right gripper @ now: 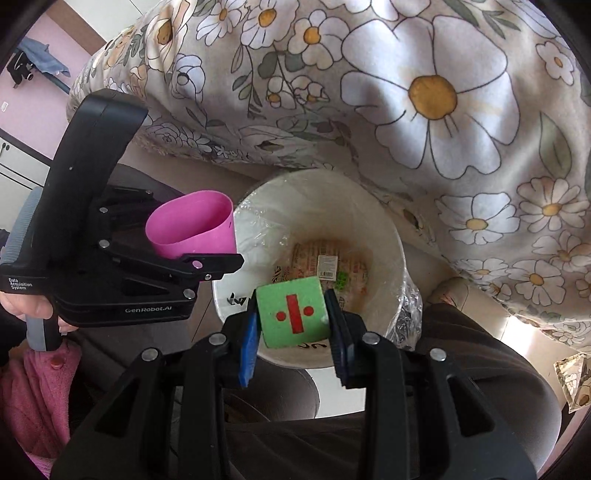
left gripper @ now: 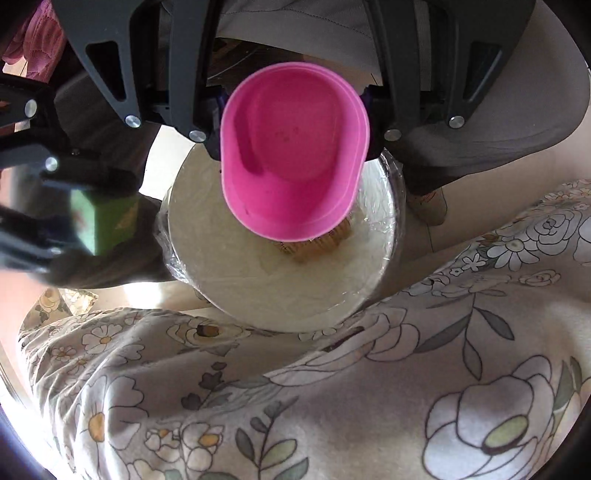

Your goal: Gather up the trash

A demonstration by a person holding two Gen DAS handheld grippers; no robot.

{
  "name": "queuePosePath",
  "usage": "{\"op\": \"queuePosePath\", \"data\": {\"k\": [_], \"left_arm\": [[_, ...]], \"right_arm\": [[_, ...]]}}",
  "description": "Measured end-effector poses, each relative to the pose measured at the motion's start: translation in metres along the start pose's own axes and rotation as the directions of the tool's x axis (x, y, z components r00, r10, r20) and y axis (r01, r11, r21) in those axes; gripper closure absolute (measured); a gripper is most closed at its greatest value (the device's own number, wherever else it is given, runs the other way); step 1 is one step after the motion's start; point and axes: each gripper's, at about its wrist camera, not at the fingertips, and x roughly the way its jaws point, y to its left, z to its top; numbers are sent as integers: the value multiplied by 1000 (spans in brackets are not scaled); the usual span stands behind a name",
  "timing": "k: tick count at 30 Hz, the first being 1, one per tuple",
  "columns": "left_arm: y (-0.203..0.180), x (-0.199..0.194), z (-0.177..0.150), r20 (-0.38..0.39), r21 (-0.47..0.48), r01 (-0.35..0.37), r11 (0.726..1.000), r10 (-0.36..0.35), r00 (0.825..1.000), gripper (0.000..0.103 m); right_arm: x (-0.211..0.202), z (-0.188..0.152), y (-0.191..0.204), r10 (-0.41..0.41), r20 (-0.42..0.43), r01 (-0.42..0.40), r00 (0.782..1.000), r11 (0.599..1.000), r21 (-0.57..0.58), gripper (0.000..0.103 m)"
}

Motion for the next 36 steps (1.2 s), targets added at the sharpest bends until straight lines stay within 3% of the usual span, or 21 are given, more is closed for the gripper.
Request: {"op": "queuePosePath", "data": {"k": [8, 12, 20, 36], "left_arm": [[4, 34, 2, -72, -11, -15, 1000, 15, 997, 52], [8, 51, 5, -122, -35, 12, 999, -17, 992, 52], [13, 74, 13, -151, -74, 29, 997, -40, 988, 52], [19, 110, 26, -198, -130, 49, 990, -74, 977, 51]], "right_arm": [[40, -4, -8, -8, -101, 10, 995, 1000, 20, 68], [57, -2, -11, 15, -161, -10, 987, 1000, 27, 68], [90, -1, -20, 0, -244, 7, 970, 1000, 27, 68], [133, 4, -29, 4, -290, 12, 957, 998, 56, 68]]}}
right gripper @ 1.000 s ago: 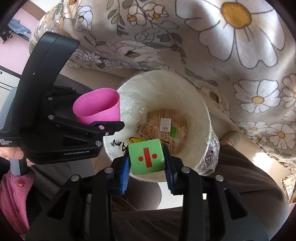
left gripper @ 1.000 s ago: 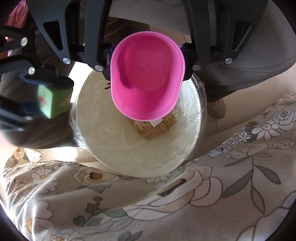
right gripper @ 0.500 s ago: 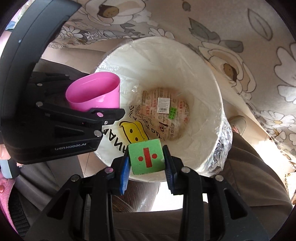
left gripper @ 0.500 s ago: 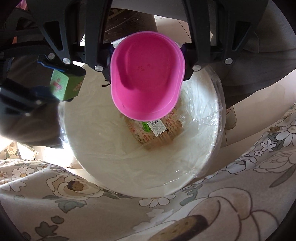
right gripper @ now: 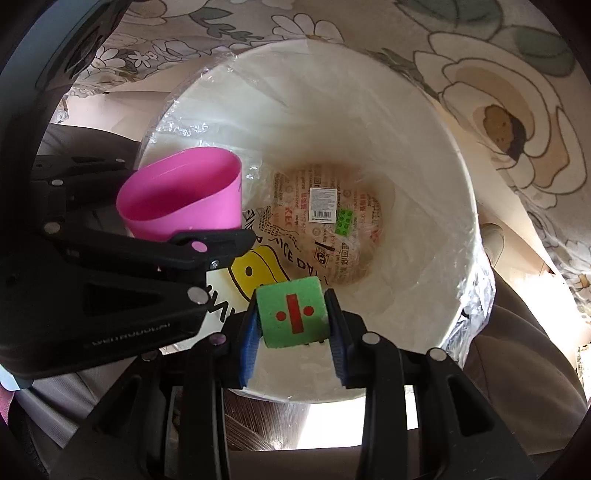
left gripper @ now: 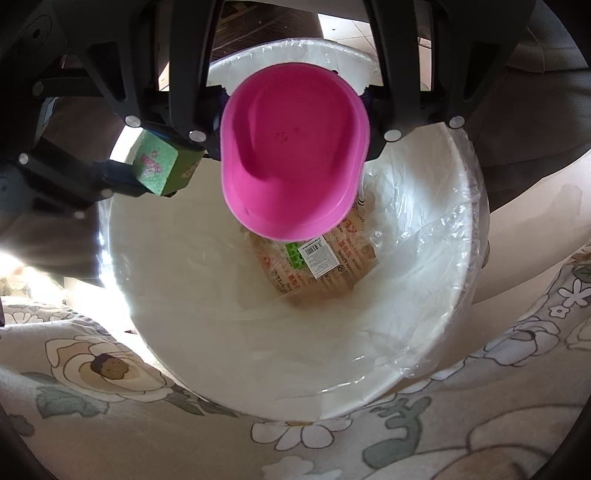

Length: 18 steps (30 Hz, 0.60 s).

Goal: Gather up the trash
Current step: 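Open left tool to drop pink cup while right tool releases green cube, then move both tools back toward the items on the bed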

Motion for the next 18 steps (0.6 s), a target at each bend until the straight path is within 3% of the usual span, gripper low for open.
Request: {"op": "queuePosePath", "data": {"k": [6, 10, 18], "left_arm": [[1, 9, 2, -26, -19, 24, 1000, -25, 999, 51], [2, 8, 2, -16, -21, 28, 999, -28, 999, 46], [2, 5, 2, -10, -22, 30, 999, -30, 999, 45]], "right_arm": [[-2, 0, 1, -4, 0, 4, 1000, 1000, -1, 67], [-5, 0, -1, -6, 6, 6, 1000, 1000, 10, 59], [0, 2, -3, -1, 14, 1, 1000, 1000, 9, 59]]}}
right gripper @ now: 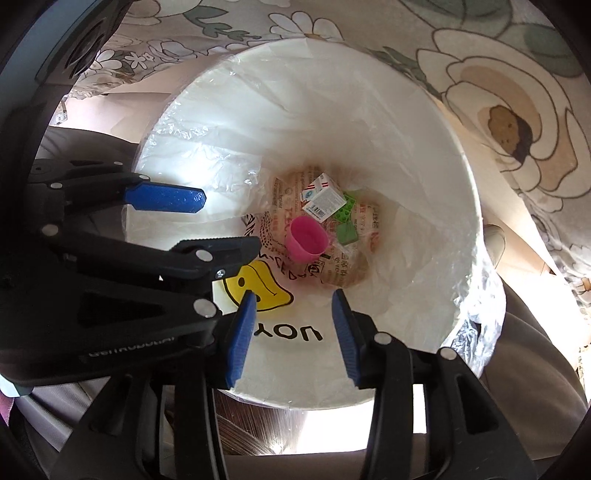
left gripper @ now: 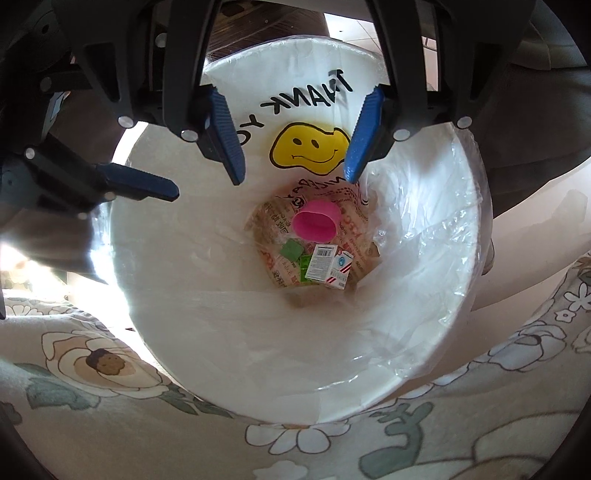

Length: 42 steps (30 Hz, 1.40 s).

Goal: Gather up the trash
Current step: 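Move both tools back toward the items on the bed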

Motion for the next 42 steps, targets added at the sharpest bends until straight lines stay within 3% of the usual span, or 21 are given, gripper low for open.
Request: {"op": "queuePosePath", "data": {"k": [7, 16, 21, 25, 34, 38, 42], "left_arm": [[-2, -9, -2, 14, 10, -8, 1000, 8, 1000, 45], [-10, -46, -19, 94, 58, -28, 998, 23, 995, 45], [-12, -79, -35, 150, 93, -45, 995, 31, 988, 45], [-15, -114, -49, 210, 121, -90, 989, 63, 976, 36], [-18, -214, -61, 391, 145, -102, 984, 38, 920, 25], [-16, -272, -55, 488, 144, -154, 978, 65, 870, 16], [-11, -325, -40, 577, 140, -229, 963, 108, 810, 14]], "right_arm": [[-3, 0, 0, -14, 16, 14, 1000, 1000, -6, 59], [-30, -19, 10, -30, 52, 31, 998, 999, -23, 59], [-60, -33, 16, -39, 90, 42, 995, 999, -29, 59], [-94, -46, 22, -46, 138, 52, 989, 998, -39, 59], [-187, -61, 37, -61, 267, 71, 962, 997, -28, 59], [-234, -56, 42, -56, 343, 60, 938, 998, 0, 52], [-287, -45, 45, -45, 426, 33, 904, 999, 34, 44]]}}
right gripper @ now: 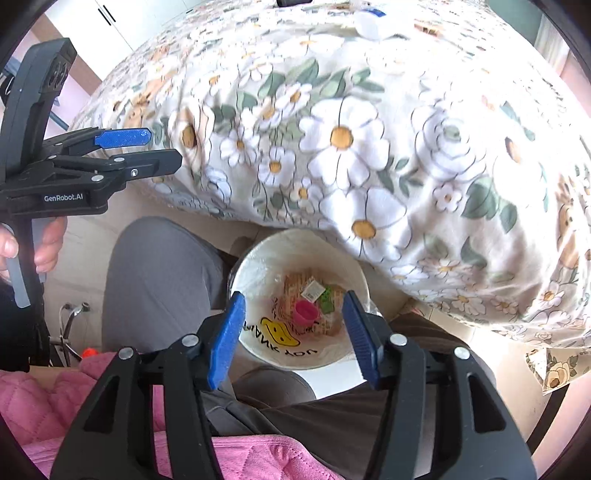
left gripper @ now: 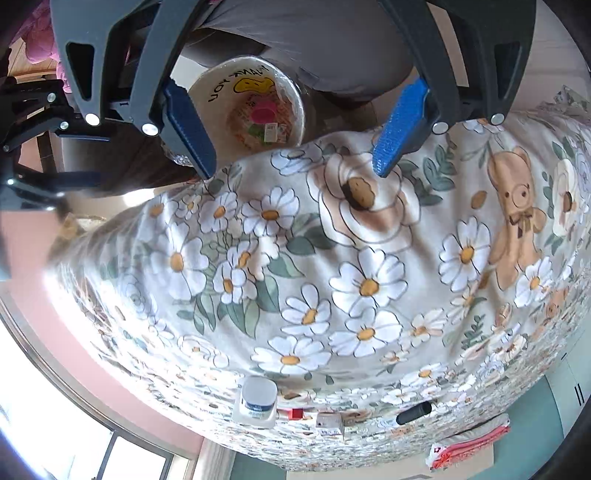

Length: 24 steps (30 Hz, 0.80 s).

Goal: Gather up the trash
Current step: 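Move both tools back toward the items on the bed, then grasp the black foam roller with left tool while right tool grasps yogurt cup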

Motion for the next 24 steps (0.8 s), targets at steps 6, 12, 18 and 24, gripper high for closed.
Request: {"op": "queuePosePath", "data": {"k": [6, 12, 18, 24], "left_arm": [[41, -22, 64, 92, 22, -118, 993, 115, 989, 12], [88, -16, 118, 106, 0, -157, 988, 156, 982, 11], [125, 2, 163, 93, -18, -176, 984, 176, 980, 11], [153, 23, 209, 50, 16, -156, 988, 155, 987, 11]], "right_arm": [[-41, 54, -4, 39, 107, -48, 993, 995, 87, 36], [-51, 111, -15, -1, 191, -34, 982, 983, 178, 32], [-37, 160, -38, -17, 205, -48, 979, 950, 308, 29], [-15, 201, -64, -39, 200, -50, 979, 905, 422, 29]]}}
